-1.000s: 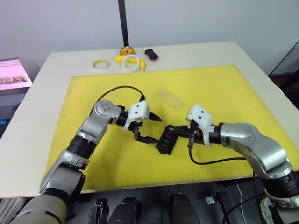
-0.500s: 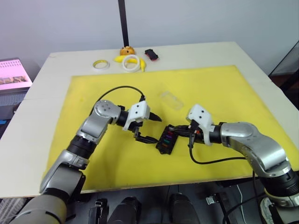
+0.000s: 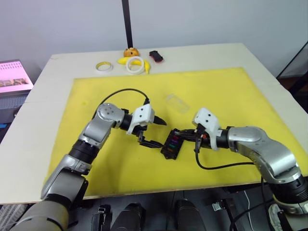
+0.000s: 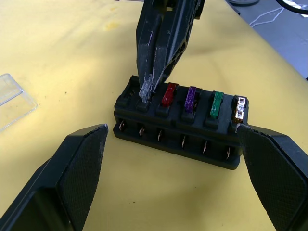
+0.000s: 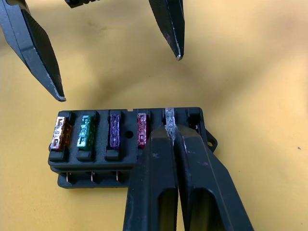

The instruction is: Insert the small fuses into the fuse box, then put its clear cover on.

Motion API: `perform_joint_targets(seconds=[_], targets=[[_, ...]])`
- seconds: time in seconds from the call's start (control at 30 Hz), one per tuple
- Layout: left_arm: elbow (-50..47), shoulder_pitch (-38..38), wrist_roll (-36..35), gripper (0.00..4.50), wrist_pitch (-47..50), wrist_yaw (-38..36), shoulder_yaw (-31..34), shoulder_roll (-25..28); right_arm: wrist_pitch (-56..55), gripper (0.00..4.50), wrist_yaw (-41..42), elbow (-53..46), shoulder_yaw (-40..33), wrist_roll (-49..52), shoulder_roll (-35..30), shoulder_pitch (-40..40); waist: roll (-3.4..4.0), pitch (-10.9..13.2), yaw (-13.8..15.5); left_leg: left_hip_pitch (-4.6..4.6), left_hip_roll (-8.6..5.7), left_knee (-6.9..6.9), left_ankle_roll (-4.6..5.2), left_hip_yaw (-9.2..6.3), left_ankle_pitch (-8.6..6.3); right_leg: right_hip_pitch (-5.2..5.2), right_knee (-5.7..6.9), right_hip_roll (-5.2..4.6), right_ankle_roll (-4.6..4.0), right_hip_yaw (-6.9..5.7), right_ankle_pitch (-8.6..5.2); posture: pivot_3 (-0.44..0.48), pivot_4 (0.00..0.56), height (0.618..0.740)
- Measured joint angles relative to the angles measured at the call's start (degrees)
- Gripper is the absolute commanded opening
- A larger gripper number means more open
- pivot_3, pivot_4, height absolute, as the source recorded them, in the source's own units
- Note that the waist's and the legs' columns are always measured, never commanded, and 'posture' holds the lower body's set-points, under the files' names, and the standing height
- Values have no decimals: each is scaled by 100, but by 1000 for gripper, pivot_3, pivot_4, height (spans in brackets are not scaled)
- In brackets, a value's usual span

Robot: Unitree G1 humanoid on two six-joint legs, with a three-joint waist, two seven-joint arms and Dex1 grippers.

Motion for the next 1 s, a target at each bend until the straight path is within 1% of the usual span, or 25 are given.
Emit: perform_joint_targets(seconds=[0.1, 0.17, 0.3, 0.47, 0.57, 0.6, 0.73, 0.77, 1.0], targets=[[0, 1, 0, 4500, -31, -1, 0, 1, 36, 2581, -56, -82, -32, 4, 3, 32, 0, 0, -2, 0, 0, 0, 0, 0, 0, -1, 0, 0, 0, 0, 0, 0, 150, 740], [0, 1, 0, 4500, -88, -2, 0, 3, 133, 3507, -53, -202, -154, 116, 1, 48, 0, 0, -3, -1, 0, 0, 0, 0, 0, -2, -1, 0, 0, 0, 0, 0, 150, 740], [4, 1, 1, 4500, -128, -4, 0, 4, 305, 3507, -30, -641, -509, 500, -14, 32, 0, 0, -1, -1, 0, 0, 0, 0, 0, -1, 0, 0, 0, 0, 0, 0, 150, 740], [63, 1, 1, 4500, -153, -4, 0, -1, 215, 3507, -137, -669, -587, 579, 101, 88, 0, 0, -2, -1, 0, 0, 0, 0, 0, -1, 0, 0, 0, 0, 0, 0, 150, 740], [75, 1, 1, 4500, -192, -9, 0, -11, 179, 2701, -335, -606, -630, 590, 352, 222, 0, 0, -1, -1, 0, 0, 0, 0, 0, -1, 1, 0, 0, 0, 0, 0, 150, 740], [82, 1, 1, 4500, -193, -9, 0, -11, 178, 2301, -401, -601, -637, 600, 443, 277, 0, 0, -2, -1, 0, 0, 0, 0, 0, -1, 1, 0, 0, 0, 0, 0, 150, 740], [89, 1, 1, 4500, -216, -28, 0, -8, 100, 214, -567, -604, -680, 662, 680, 496, 0, 0, 0, -1, 0, 0, 0, -1, 0, -1, 1, 0, 0, 0, 0, 0, 150, 740], [93, 1, 1, 4500, -223, -37, 0, -1, 53, 34, -601, -604, -681, 659, 708, 562, 0, 0, -1, -1, 0, 0, 0, -1, 0, -1, 2, 0, 0, 0, 0, 0, 150, 740], [155, 1, 1, 4500, -240, -85, 0, 2, -137, 34, -722, -550, -581, 537, 762, 823, 0, 0, -5, 0, 0, 0, 0, 0, 0, -1, 1, 1, 0, 0, 0, 0, 150, 740]])
